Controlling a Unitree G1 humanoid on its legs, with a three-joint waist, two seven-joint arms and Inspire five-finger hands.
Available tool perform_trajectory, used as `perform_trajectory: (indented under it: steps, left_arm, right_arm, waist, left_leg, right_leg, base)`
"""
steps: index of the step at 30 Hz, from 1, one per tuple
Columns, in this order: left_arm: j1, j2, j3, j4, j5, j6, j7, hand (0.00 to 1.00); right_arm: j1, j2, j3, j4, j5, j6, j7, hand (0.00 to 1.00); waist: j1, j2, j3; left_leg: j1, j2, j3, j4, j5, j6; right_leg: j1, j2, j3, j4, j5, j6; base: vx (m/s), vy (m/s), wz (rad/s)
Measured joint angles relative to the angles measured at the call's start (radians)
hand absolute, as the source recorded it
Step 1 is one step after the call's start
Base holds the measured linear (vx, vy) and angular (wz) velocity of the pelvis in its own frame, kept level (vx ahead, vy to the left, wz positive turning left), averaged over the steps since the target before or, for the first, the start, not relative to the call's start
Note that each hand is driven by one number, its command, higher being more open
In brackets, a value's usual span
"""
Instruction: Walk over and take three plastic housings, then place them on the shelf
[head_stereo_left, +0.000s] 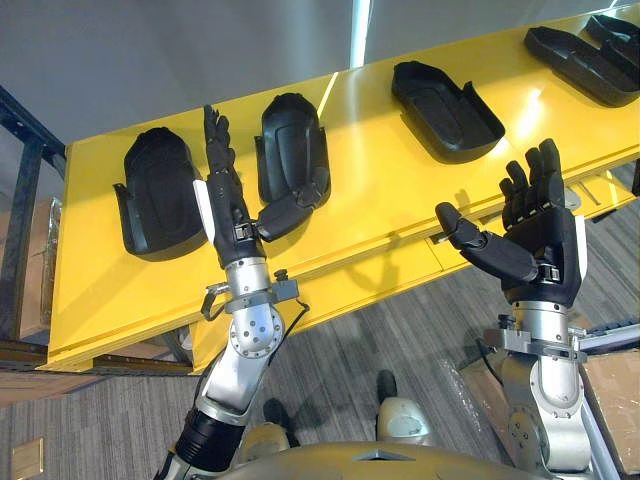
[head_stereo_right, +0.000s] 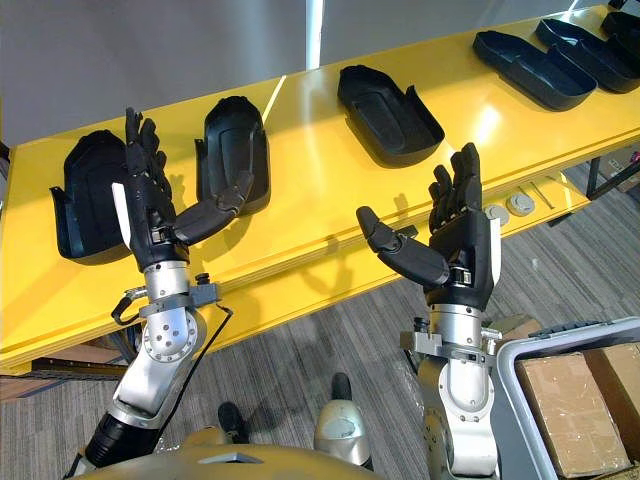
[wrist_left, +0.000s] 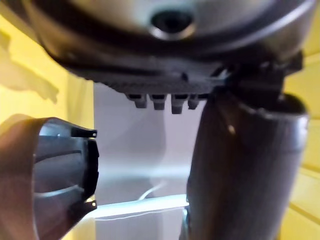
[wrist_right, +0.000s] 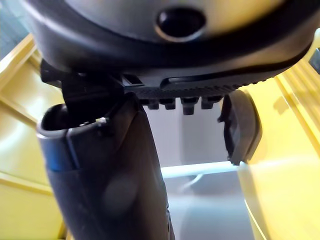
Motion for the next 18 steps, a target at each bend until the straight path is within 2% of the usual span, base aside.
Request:
perform_trajectory:
  steps: [7,18]
  left_arm:
    - [0.01,0.0,0.002,0.066,-0.008,0.082,-0.02,1.0]
    - [0.034,0.0,0.018,0.112,-0.064,0.103,-0.079,1.0]
  right_arm:
    - [0.002,0.0,0.021,0.0,0.0,0.0,-0.009,1.0]
    - [0.012,0.0,0.022,0.001,0.0,0.0,-0.022,1.0]
  waist:
    - [0.0,-0.001,0.001]
    - [0.0,-0.007,0.004]
  left_leg:
    - [0.0,0.0,0.0,-0.001,0.0,0.0]
    - [0.002,0.0,0.003,-0.001,0.0,0.0]
  right_leg:
    - [0.0,0.001,0.0,-0.003,0.0,0.0]
    - [0.003,0.002,0.001,-0.011,0.001,0.0]
  base:
    - [0.0,0.0,0.0]
    - [0.0,0.0,0.0]
